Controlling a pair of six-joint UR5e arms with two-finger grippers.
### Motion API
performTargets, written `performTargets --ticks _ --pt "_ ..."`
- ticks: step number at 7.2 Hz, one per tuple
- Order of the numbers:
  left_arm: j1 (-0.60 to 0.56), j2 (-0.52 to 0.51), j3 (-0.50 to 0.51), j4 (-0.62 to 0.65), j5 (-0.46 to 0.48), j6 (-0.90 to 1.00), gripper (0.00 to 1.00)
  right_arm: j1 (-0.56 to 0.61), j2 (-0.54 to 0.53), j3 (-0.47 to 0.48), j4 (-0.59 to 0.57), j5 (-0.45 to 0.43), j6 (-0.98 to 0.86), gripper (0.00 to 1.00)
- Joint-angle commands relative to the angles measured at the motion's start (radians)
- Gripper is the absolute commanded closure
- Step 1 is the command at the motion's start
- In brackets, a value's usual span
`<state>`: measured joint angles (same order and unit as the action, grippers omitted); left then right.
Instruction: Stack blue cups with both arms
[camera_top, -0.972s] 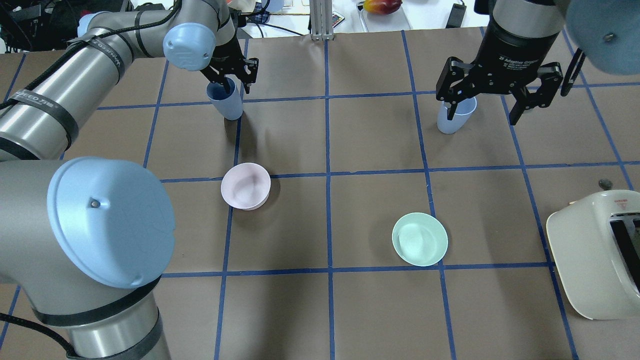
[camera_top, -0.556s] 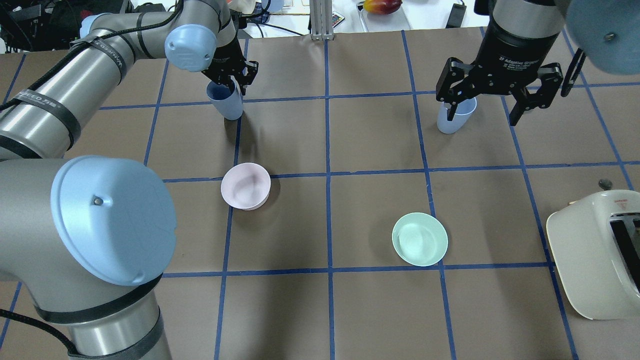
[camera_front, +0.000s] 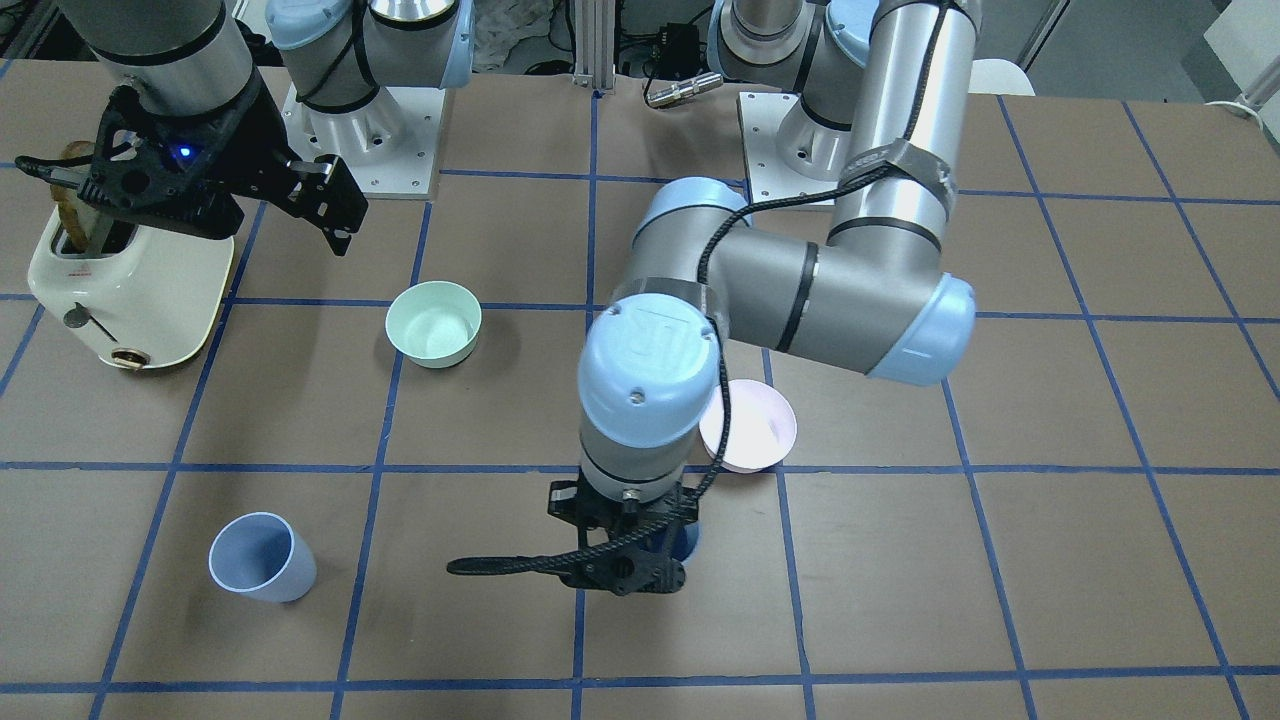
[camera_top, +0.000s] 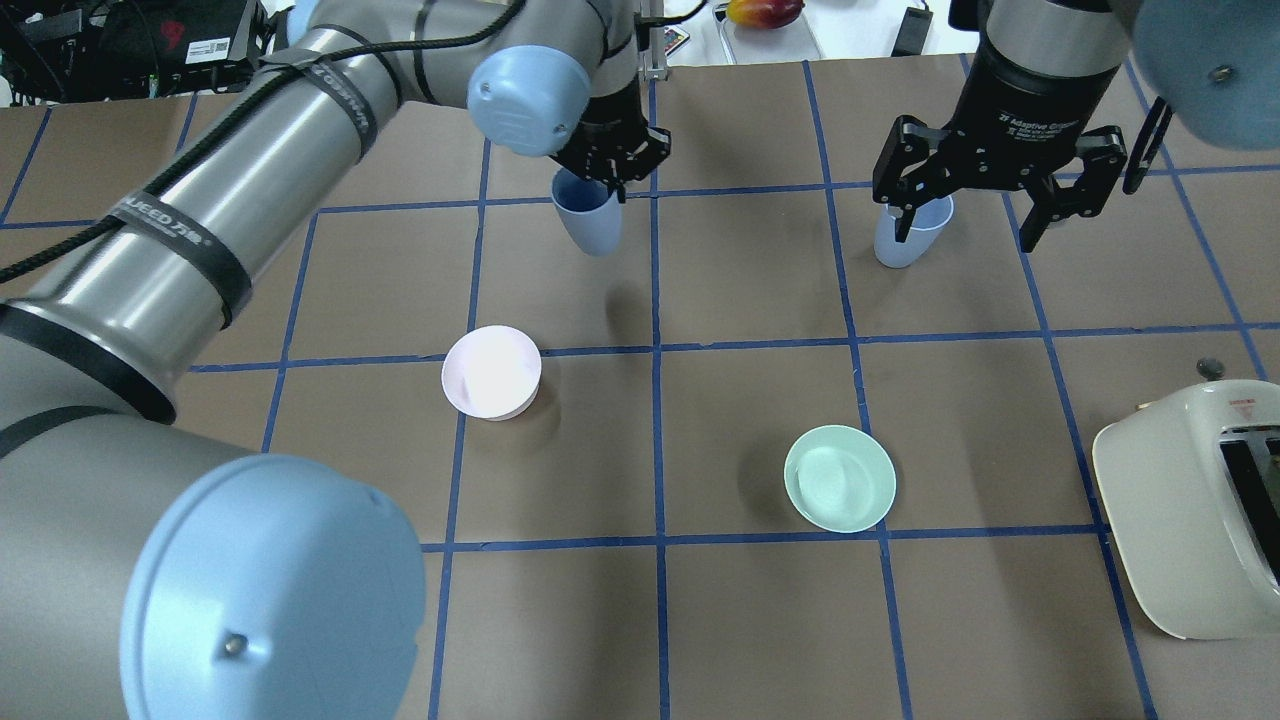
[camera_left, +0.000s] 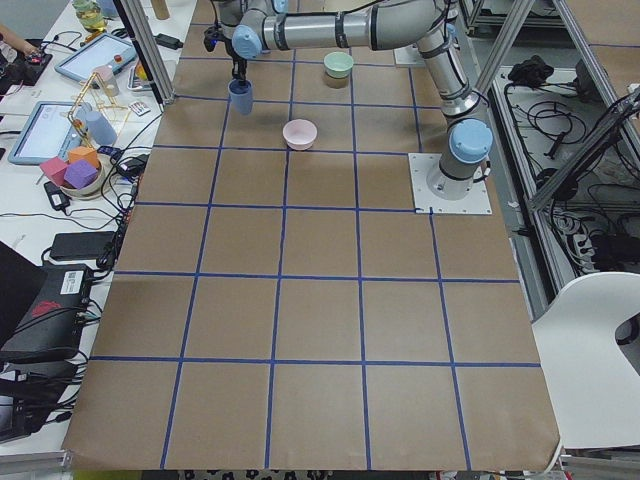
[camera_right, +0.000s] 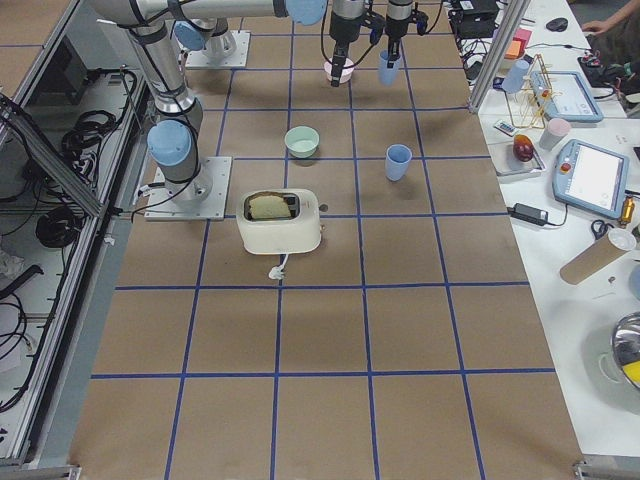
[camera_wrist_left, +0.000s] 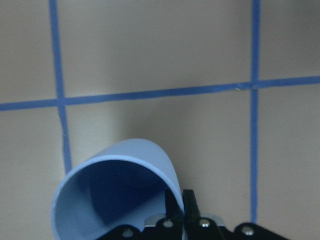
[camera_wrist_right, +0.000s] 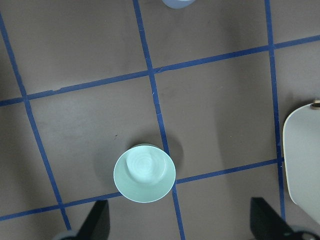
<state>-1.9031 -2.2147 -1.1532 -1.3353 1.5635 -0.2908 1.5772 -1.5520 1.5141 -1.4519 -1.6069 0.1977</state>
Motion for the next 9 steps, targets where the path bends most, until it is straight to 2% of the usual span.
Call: performTargets --ticks 1,2,3,4,5,6,8,9 --pt "-0.082 -0.007 -0.064 0.01 0.006 -0.102 1.0 -0.061 0.007 0.0 -0.012 0.004 -0.032 0.0" --pt "-0.082 -0.013 -0.107 0.059 0.006 -0.102 1.0 -0.139 0.01 0.0 -0.009 0.002 -0.097 0.0" --pt "-0.082 -0.014 -0.149 0.106 0.001 -0.105 0.61 -0.193 0.041 -0.006 -0.022 0.018 -0.137 0.0" --pt "-0.083 -0.007 -0.164 0.138 -0.002 -0.107 0.01 -0.2 0.106 -0.006 -0.139 0.021 -0.162 0.0" --pt "-0.077 0.018 -0.155 0.137 0.0 -0.096 0.0 -0.201 0.186 -0.033 -0.263 0.009 -0.167 0.0" --pt "-0.054 0.059 -0.129 0.069 -0.02 -0.088 0.0 -0.201 0.235 -0.07 -0.307 0.018 -0.181 0.0" --pt "0.028 0.186 0.019 -0.323 -0.046 -0.006 0.0 -0.201 0.363 -0.101 -0.408 0.021 -0.331 0.0" --pt "0.083 0.249 0.044 -0.391 -0.028 0.014 0.0 -0.201 0.412 -0.103 -0.442 0.019 -0.331 0.0"
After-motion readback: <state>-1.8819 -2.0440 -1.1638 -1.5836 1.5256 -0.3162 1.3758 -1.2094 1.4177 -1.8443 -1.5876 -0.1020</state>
